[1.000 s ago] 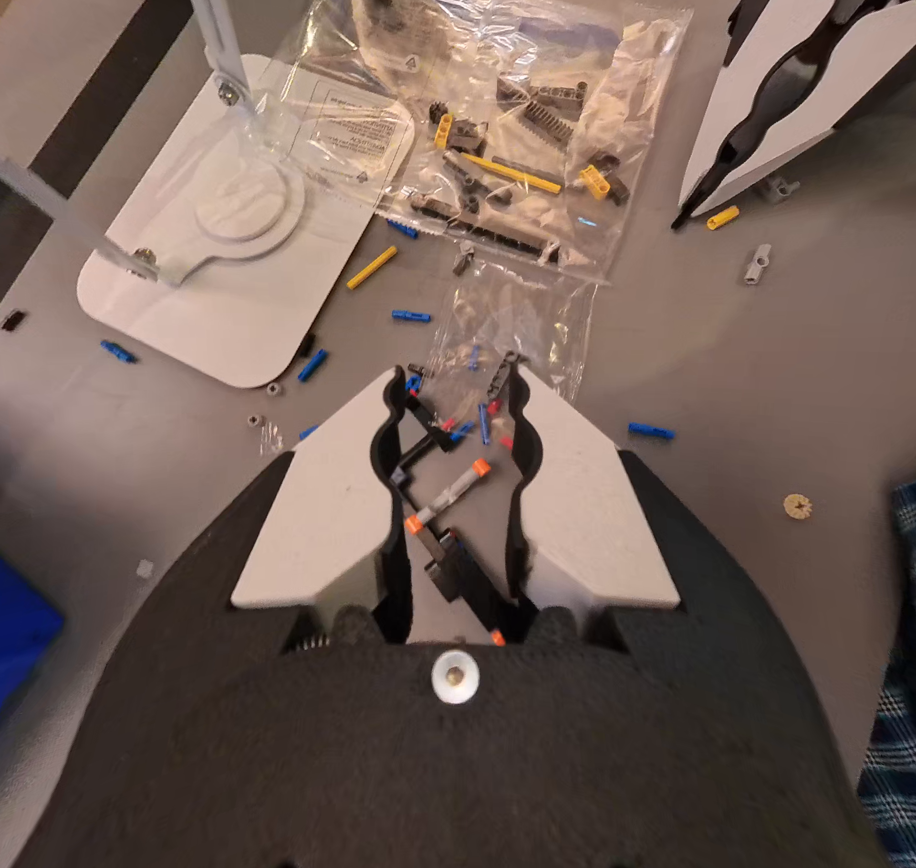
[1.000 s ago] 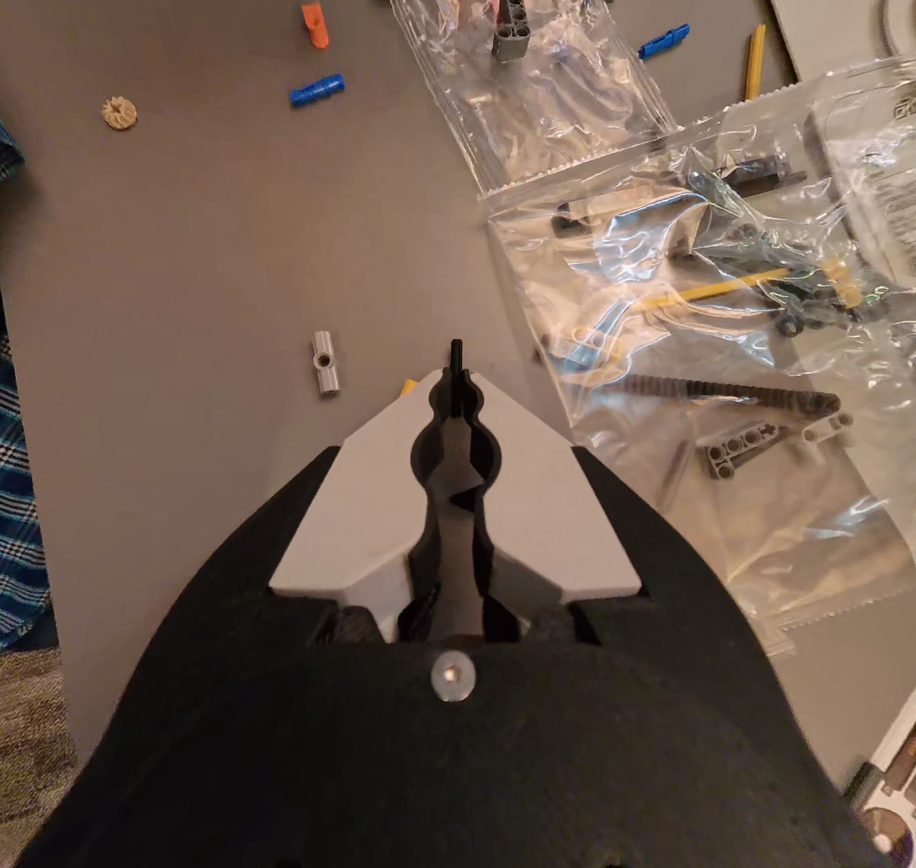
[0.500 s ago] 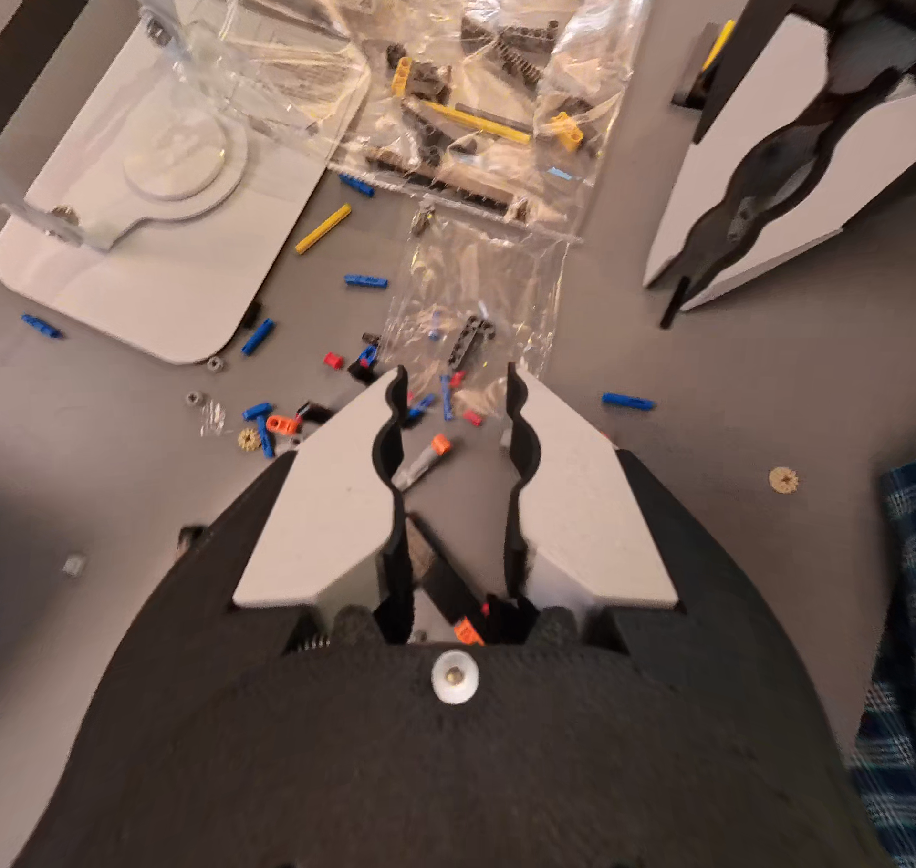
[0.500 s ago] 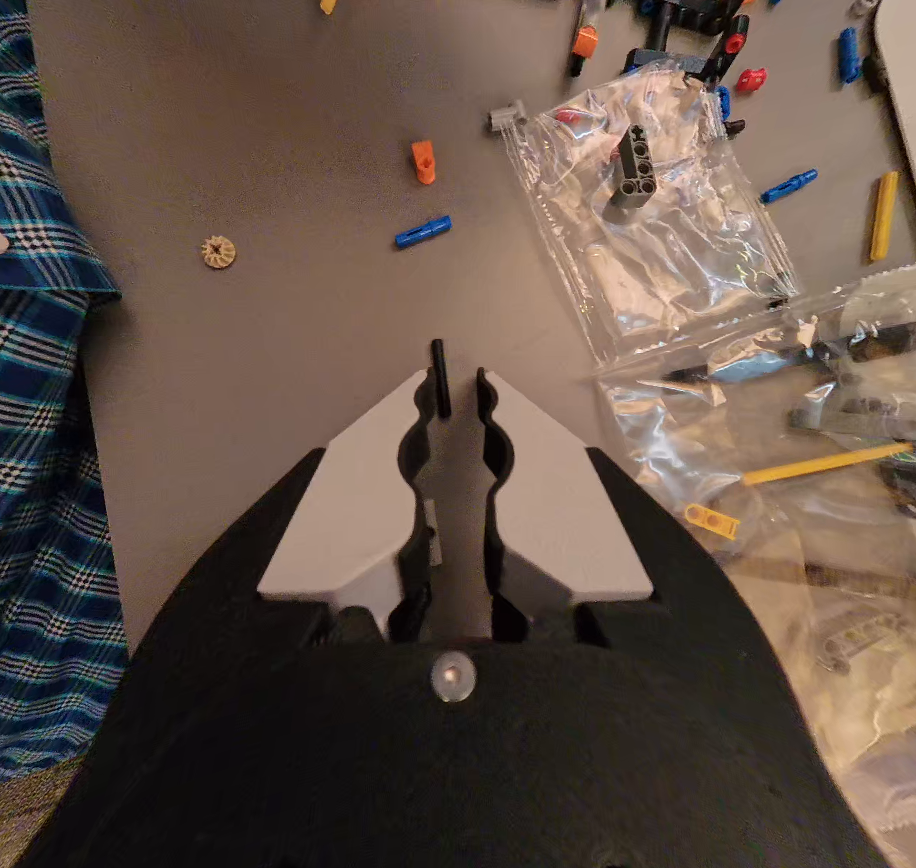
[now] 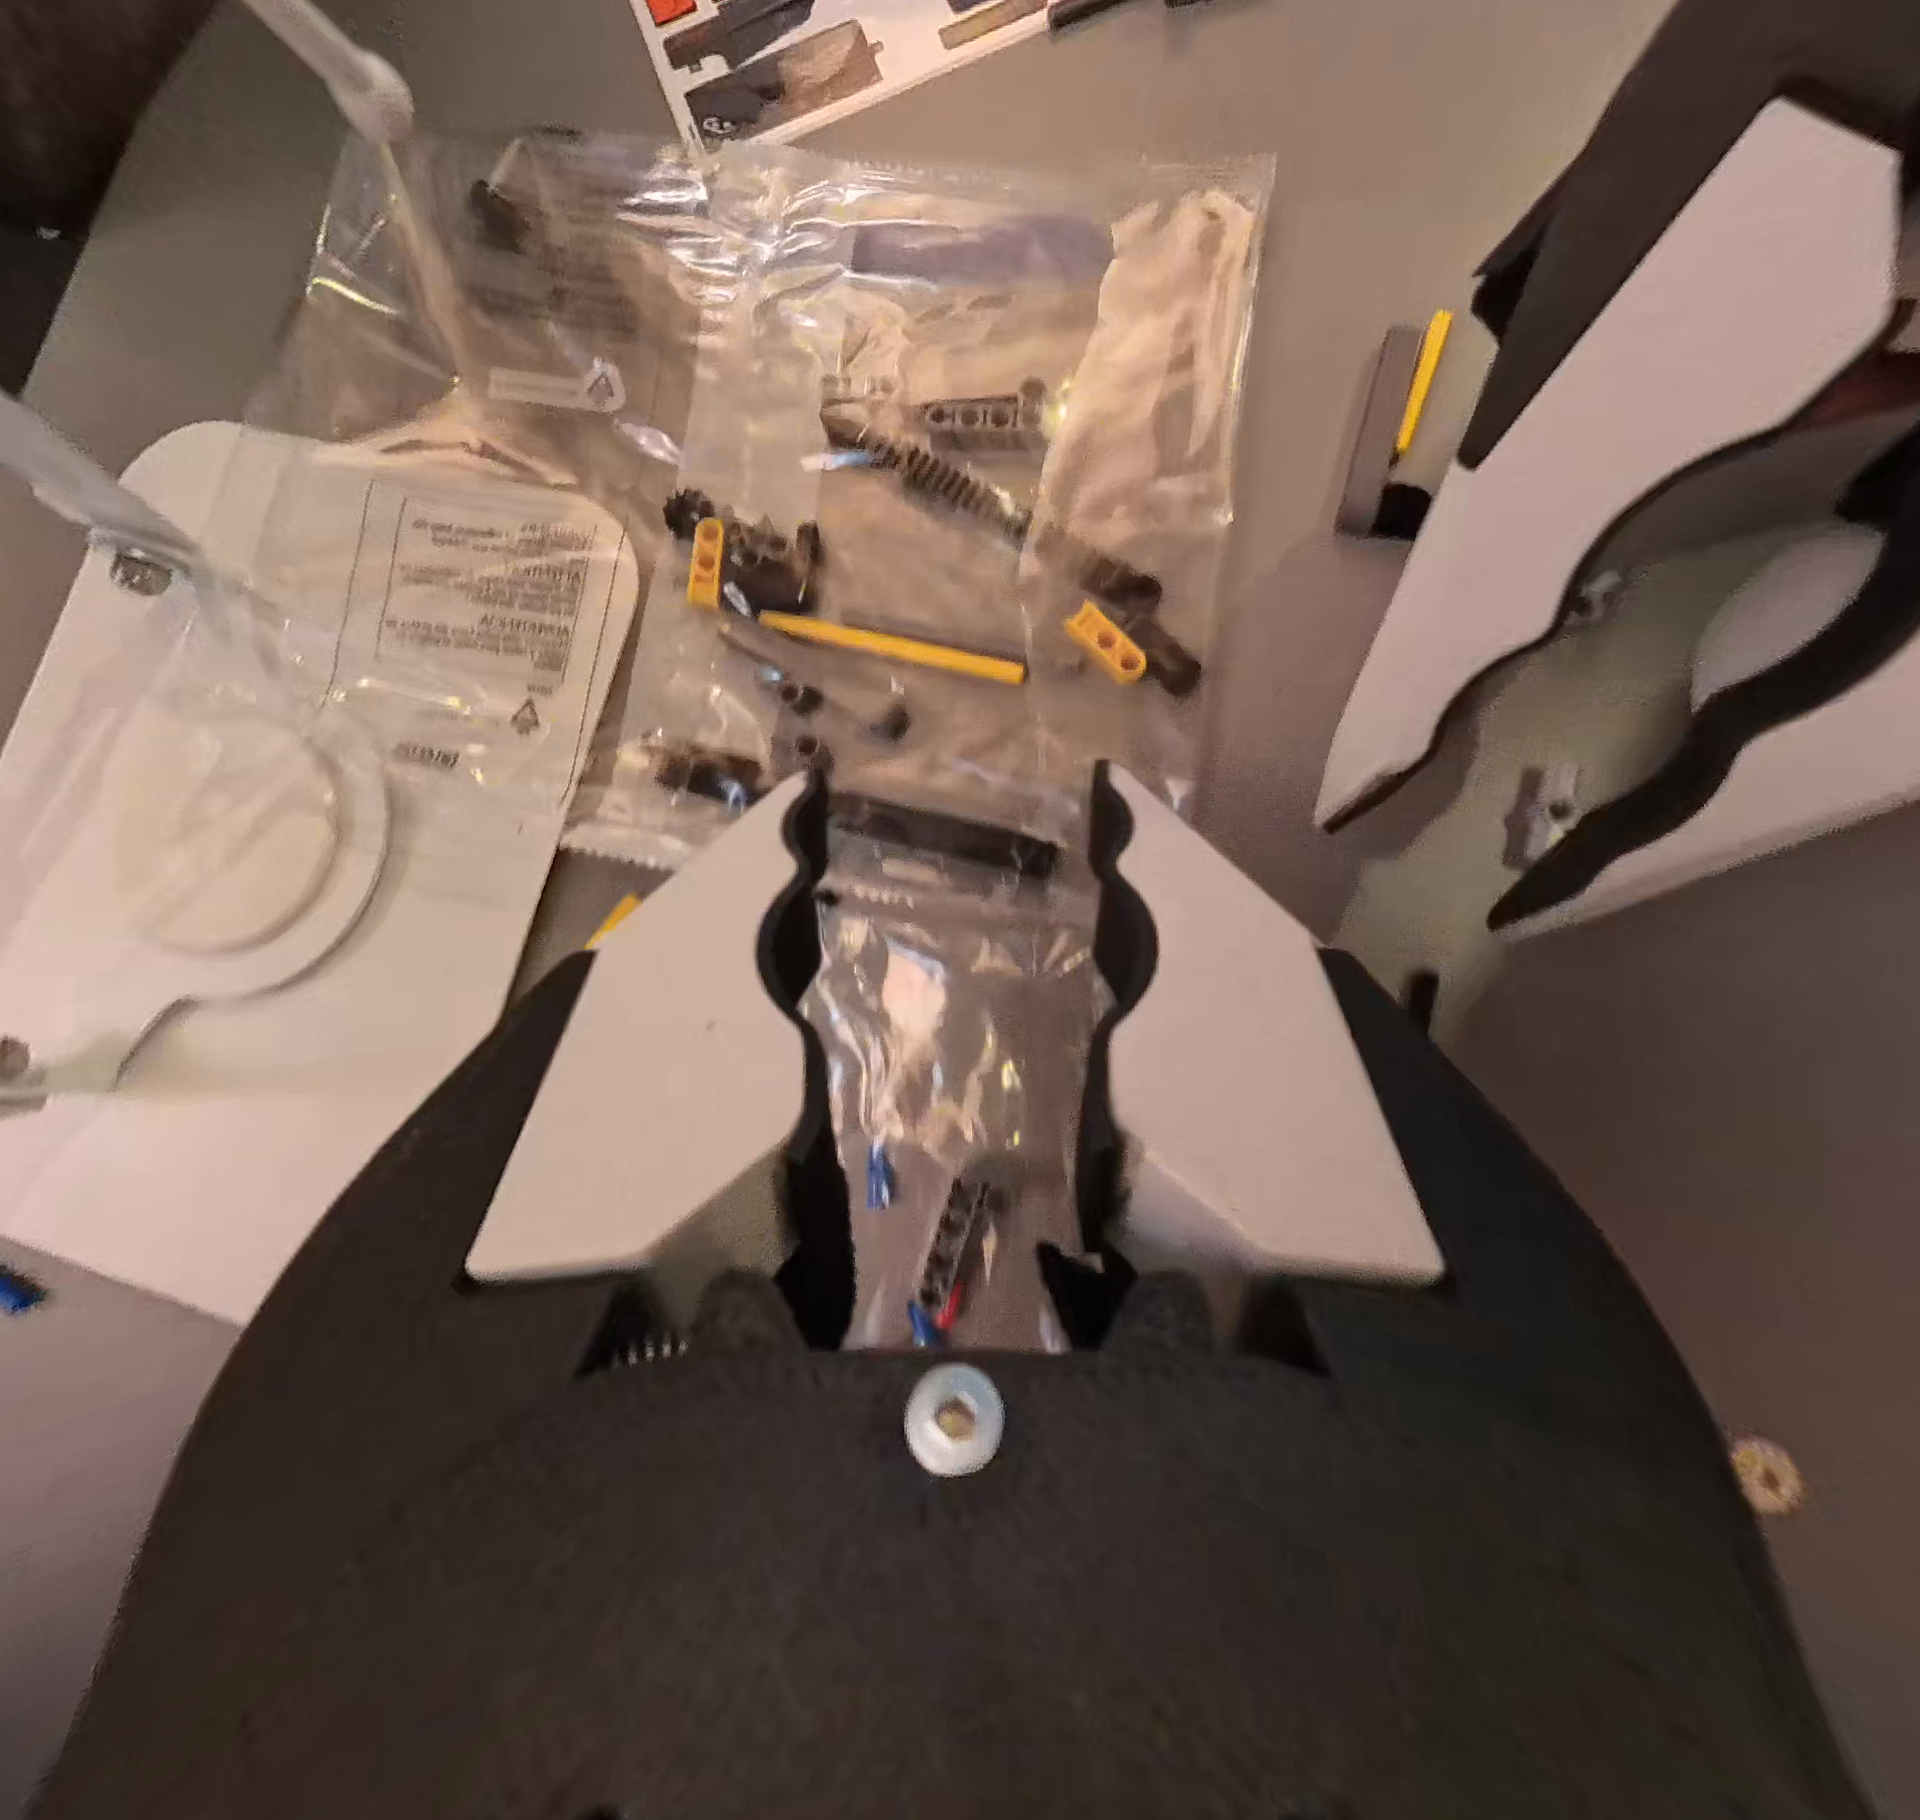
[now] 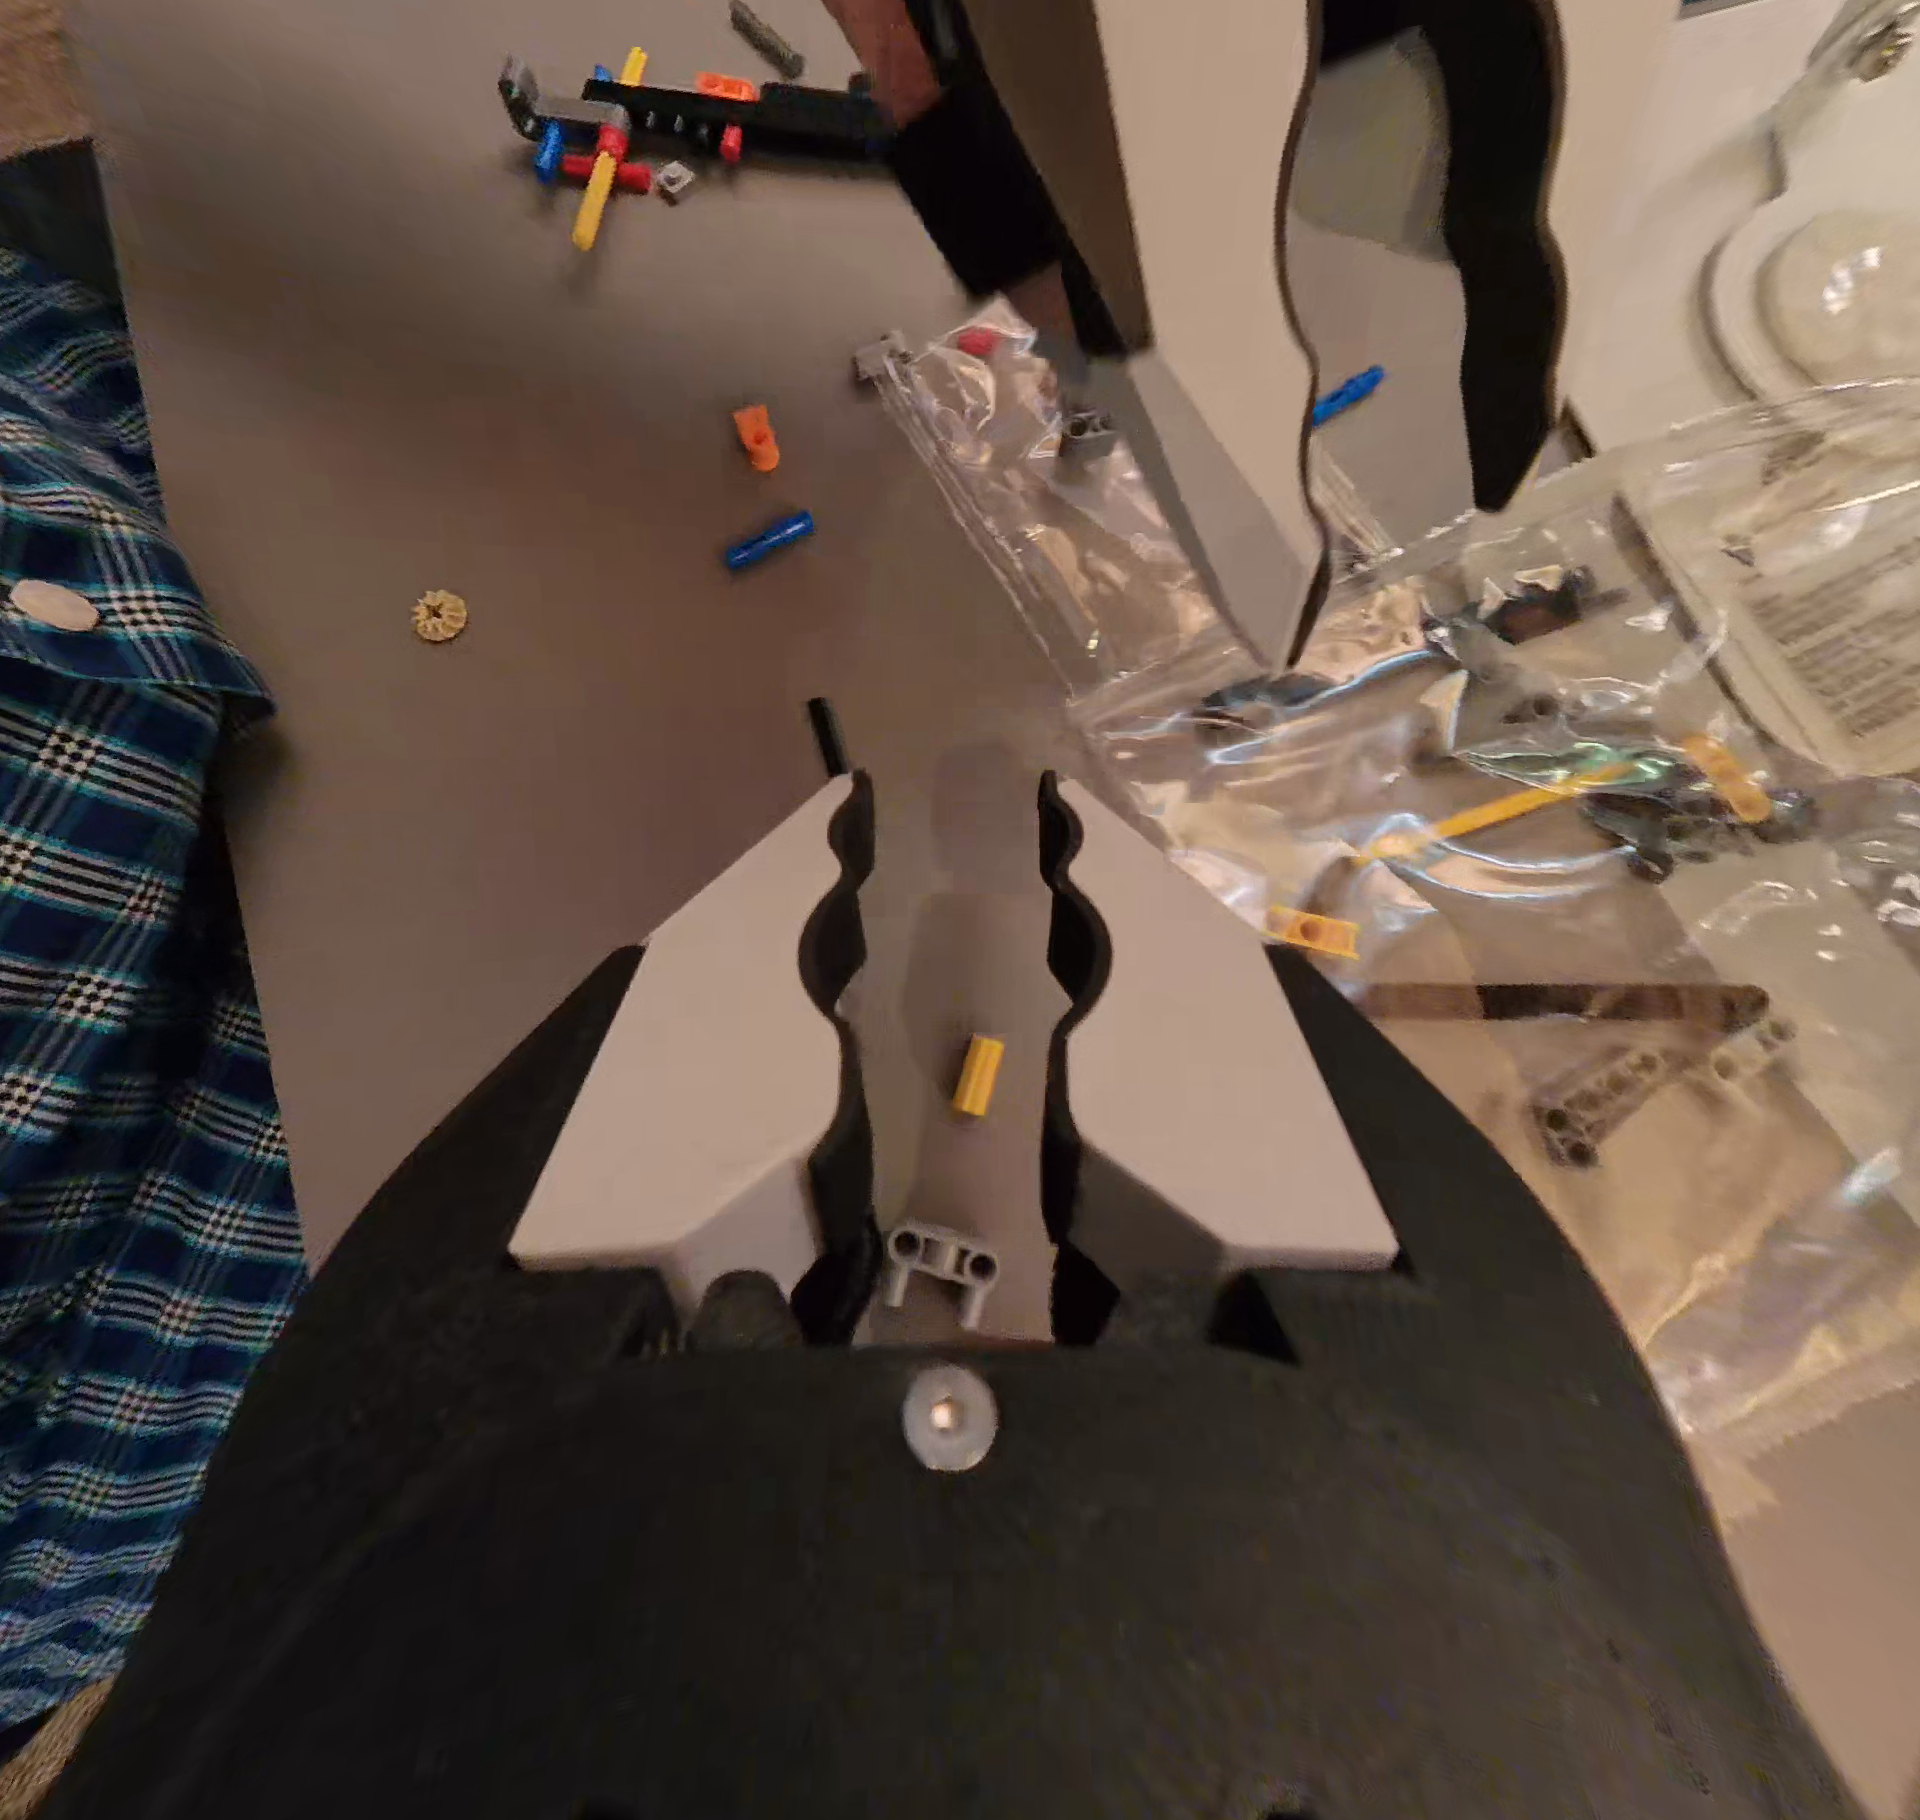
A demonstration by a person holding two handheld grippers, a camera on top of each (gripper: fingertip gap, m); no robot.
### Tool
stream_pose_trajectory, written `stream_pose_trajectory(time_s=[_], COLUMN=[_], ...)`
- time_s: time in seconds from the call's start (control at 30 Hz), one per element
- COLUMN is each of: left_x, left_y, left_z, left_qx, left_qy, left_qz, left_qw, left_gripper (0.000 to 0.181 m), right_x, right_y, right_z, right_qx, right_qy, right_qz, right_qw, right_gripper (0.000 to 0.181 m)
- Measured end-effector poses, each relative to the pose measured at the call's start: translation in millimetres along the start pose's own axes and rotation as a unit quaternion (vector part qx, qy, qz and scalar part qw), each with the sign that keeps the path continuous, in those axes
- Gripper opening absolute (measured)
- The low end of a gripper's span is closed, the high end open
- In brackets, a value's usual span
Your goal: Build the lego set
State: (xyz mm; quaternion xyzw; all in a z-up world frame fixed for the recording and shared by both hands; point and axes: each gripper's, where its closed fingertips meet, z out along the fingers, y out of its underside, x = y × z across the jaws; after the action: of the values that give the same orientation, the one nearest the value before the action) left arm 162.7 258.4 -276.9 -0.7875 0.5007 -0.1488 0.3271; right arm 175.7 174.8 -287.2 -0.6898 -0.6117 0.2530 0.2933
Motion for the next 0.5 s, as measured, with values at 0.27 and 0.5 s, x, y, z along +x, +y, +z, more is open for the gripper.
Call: stream_pose_trajectory(time_s=[0.27,0.5], left_x=[1.0,-0.2], left_y=[0.0,3.0], left_z=[47.3,58.6], left_qx=[-0.063,-0.079], left_qy=[0.002,-0.010], left_qz=[0.023,0.039], left_qw=[0.998,0.996], left_gripper=[0.056,0.037], right_x=[34.2,50.7], right_y=[7.0,16.2], right_z=[-17.8,-28.1], right_qx=[0.004,-0.006], right_qy=[0.049,0.076], right_qz=[0.028,0.042], right_qw=[0.998,0.996], right_gripper=[0.030,0.028])
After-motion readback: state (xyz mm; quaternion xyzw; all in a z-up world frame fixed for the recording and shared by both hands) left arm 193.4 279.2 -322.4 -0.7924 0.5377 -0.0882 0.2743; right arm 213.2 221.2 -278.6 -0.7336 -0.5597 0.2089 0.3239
